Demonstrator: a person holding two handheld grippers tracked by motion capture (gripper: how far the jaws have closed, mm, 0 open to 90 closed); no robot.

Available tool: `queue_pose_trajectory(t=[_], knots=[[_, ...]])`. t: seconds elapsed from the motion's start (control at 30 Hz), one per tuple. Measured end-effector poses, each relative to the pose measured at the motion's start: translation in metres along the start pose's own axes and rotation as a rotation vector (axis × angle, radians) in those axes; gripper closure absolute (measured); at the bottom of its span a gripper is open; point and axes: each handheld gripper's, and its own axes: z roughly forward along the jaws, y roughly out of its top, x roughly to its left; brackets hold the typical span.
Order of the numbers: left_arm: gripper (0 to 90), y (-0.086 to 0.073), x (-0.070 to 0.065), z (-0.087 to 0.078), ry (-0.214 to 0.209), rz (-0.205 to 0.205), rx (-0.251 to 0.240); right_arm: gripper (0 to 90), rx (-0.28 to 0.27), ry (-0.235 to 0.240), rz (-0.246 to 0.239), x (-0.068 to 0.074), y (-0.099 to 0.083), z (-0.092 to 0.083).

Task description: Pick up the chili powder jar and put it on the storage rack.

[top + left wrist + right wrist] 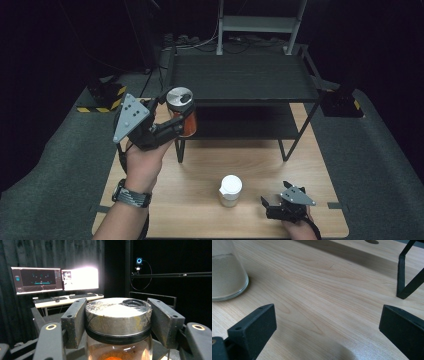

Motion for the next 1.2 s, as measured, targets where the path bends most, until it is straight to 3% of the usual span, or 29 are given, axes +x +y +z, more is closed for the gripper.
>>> queue_pose_trajectory(t=[0.77,1.2], knots=[[34.5,0.028,0.0,0.052,0.026,0.012,-0.022,0.2,-0.007,0.007,0.007,-0.002,-0.001,-0.001],[34.5,0.025,-0.004,0.082,0.035,0.016,-0.026,0.2,-0.011,0.014,0.012,-0.004,-0.002,-0.001]])
